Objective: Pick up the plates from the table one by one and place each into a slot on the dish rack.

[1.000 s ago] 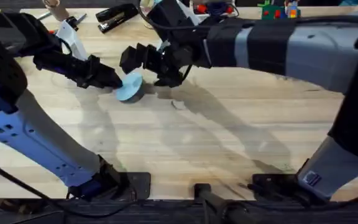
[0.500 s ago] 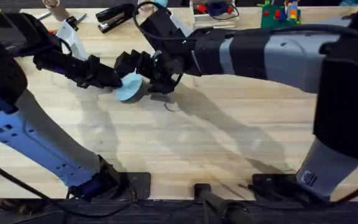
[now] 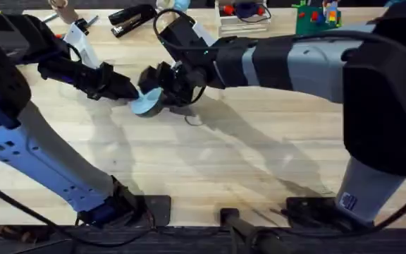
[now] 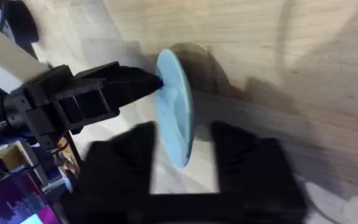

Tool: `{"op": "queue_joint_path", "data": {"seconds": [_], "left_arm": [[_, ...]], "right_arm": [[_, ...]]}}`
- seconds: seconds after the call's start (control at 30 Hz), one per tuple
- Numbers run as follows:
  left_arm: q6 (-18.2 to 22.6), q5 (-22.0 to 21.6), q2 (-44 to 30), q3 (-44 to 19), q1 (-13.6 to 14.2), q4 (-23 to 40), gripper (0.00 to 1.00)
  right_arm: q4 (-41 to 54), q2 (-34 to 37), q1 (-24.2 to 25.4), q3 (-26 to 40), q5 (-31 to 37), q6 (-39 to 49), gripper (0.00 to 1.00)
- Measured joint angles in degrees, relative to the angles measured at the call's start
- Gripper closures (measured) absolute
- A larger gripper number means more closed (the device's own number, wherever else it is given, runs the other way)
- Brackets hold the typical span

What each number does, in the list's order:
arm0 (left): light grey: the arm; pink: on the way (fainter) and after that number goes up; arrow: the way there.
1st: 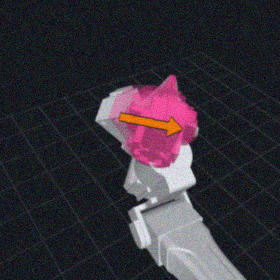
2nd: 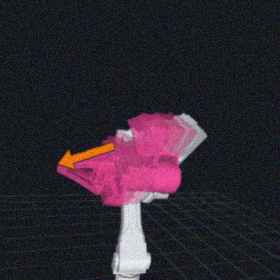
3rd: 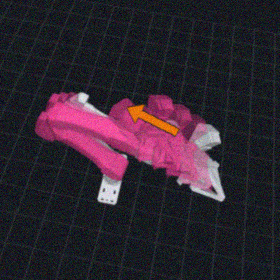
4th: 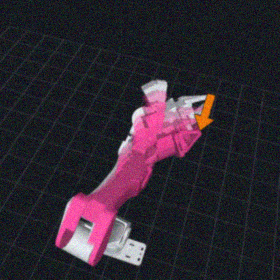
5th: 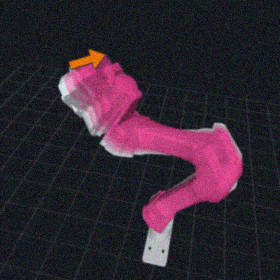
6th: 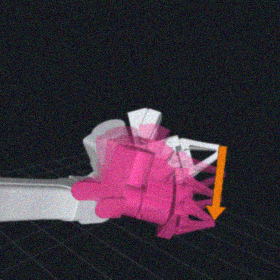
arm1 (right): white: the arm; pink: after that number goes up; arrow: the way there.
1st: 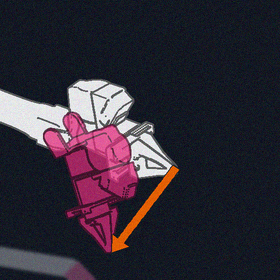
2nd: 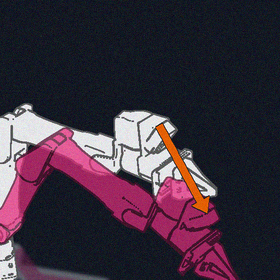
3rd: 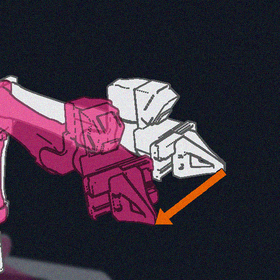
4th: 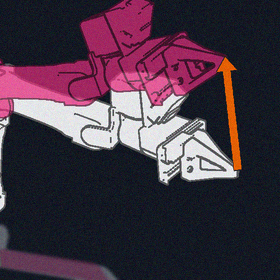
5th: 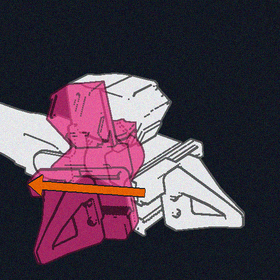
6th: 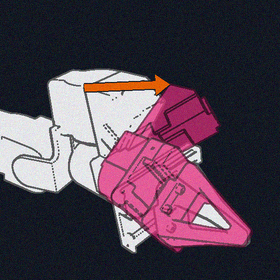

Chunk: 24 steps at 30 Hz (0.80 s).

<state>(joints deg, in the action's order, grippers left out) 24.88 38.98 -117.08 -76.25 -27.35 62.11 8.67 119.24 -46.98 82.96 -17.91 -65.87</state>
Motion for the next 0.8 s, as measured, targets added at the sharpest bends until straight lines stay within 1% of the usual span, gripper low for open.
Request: {"op": "queue_joint_path", "data": {"seconds": [0.03, 0.07, 0.13, 0.17, 0.2, 0.3, 0.67, 0.8], "left_arm": [[0.0, 0.0, 0.0, 0.0, 0.0, 0.0, 0.961], [0.0, 0.0, 0.0, 0.0, 0.0, 0.0, 0.96], [0.0, 0.0, 0.0, 0.0, 0.0, 0.0, 0.96], [0.0, 0.0, 0.0, 0.0, 0.0, 0.0, 0.96], [0.0, 0.0, 0.0, 0.0, 0.0, 0.0, 0.96], [0.0, 0.0, 0.0, 0.0, 0.0, 0.0, 0.96], [0.0, 0.0, 0.0, 0.0, 0.0, 0.0, 0.96], [0.0, -0.2, -0.1, -0.4, 0.0, 0.7, 0.96]], "right_arm": [[0.0, 0.0, 0.0, 0.0, 0.0, -0.2, 0.579], [0.0, 0.0, 0.0, 0.0, 0.0, -0.6, 0.683], [0.0, 0.0, 0.0, 0.0, -0.1, -1.0, 0.789], [0.2, 0.0, 0.0, 0.0, -0.1, -1.3, 0.897], [0.4, 0.0, 0.0, 0.0, -0.2, -1.5, 0.946], [0.2, 0.0, 0.0, 0.0, -0.4, -1.7, 0.968], [0.2, 0.0, 0.0, 0.0, -0.6, -1.7, 0.973], [0.2, 0.0, 0.1, 0.0, -1.9, -1.9, 0.973]]}}
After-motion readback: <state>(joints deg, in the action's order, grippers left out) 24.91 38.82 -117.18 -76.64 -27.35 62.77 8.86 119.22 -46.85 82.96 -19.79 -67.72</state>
